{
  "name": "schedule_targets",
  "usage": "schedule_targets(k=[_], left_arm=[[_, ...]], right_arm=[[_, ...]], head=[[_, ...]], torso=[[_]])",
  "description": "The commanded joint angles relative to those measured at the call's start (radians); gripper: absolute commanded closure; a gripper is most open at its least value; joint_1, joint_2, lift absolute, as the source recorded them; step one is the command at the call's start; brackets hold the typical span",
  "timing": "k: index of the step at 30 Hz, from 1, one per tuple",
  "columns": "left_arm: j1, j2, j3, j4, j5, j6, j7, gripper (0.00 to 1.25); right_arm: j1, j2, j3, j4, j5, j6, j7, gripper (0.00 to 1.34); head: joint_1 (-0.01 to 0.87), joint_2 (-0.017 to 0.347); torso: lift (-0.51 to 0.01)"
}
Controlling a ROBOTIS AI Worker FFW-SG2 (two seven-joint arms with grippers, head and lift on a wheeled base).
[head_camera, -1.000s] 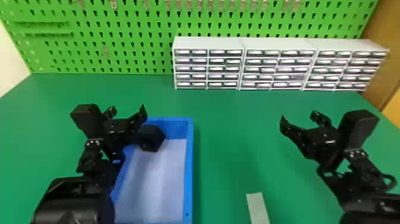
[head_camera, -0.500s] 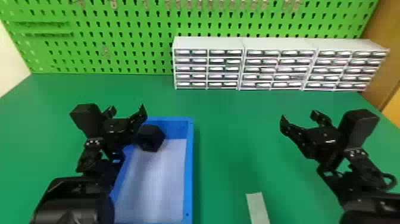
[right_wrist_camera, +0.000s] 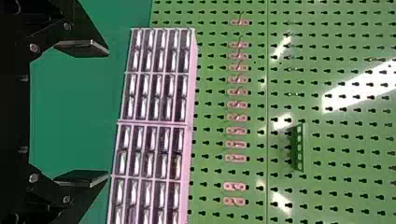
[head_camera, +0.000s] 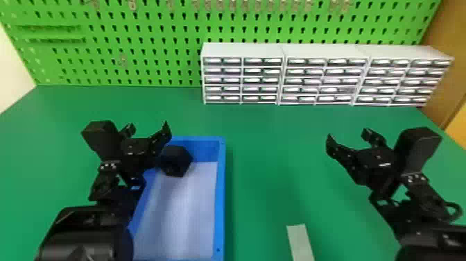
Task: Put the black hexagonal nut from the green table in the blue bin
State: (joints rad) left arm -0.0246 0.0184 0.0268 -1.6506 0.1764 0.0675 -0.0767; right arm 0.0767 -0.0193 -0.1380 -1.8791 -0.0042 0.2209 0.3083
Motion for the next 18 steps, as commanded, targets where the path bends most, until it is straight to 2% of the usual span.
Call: schedule_targets(k=[1, 18], left_arm=[[0.0, 0.0, 0.001, 0.0, 0.0, 0.0, 0.0, 0.32], [0.002, 0.0, -0.001, 0.0, 0.002, 0.0, 0.0, 0.32]], right_arm=[[0.002, -0.001, 0.0, 0.0, 0.0, 0.0, 0.0, 0.35], [0.002, -0.002, 0.002, 0.001, -0.002, 0.0, 0.0, 0.35]], head=[[0.686, 0.051], [0.686, 0.051]], torso=[[-0.097], [-0.097]])
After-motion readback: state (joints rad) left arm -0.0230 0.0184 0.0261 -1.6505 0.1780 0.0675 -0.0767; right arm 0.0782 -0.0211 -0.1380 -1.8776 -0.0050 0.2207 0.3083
